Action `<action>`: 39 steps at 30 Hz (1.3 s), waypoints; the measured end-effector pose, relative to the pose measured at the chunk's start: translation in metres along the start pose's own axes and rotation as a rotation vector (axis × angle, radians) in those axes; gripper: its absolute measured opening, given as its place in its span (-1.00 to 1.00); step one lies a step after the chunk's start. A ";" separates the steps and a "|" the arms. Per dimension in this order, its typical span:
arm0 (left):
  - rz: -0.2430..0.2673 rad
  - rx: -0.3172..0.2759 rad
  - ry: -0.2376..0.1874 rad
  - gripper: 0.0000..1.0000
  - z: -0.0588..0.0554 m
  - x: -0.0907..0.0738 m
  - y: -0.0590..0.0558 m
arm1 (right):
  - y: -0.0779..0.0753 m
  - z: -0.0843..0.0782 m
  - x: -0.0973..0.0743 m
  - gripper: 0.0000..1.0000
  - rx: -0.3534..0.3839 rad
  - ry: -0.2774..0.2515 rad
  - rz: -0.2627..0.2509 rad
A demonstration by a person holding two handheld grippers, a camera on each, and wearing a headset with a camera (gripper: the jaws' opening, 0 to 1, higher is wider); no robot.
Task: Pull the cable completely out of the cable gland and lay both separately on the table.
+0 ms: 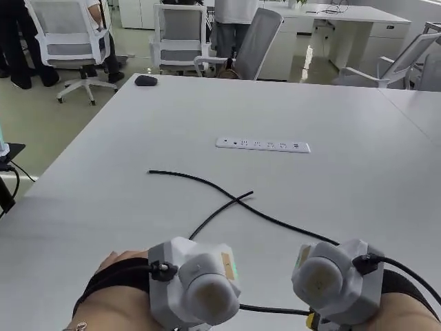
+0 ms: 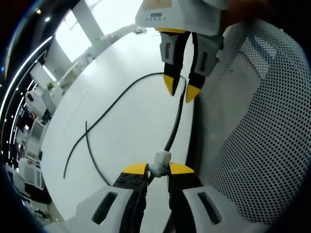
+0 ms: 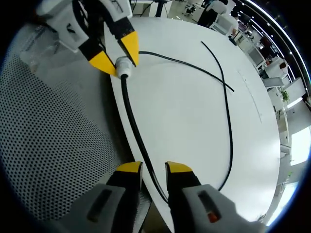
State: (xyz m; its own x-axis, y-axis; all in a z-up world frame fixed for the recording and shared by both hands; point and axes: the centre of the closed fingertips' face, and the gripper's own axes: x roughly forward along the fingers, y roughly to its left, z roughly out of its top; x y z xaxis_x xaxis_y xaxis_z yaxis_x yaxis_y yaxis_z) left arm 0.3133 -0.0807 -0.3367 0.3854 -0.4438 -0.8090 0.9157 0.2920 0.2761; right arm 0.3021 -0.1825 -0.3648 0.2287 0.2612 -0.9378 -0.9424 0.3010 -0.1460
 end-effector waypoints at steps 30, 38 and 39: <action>0.074 0.115 -0.063 -0.67 0.022 -0.003 0.010 | 0.010 0.051 -0.013 -0.93 0.028 -0.267 0.070; 0.086 0.097 -0.052 -0.67 0.020 -0.005 0.009 | -0.008 0.014 -0.005 -0.92 0.057 -0.087 -0.017; 0.087 0.094 -0.051 -0.67 0.020 -0.005 0.009 | -0.009 0.009 -0.004 -0.92 0.055 -0.059 -0.025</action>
State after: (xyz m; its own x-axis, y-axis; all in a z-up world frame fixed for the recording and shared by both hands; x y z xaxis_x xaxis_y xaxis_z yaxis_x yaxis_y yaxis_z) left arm 0.3216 -0.0927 -0.3199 0.4669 -0.4637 -0.7530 0.8843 0.2516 0.3933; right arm 0.3121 -0.1781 -0.3571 0.2673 0.3062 -0.9137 -0.9217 0.3578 -0.1498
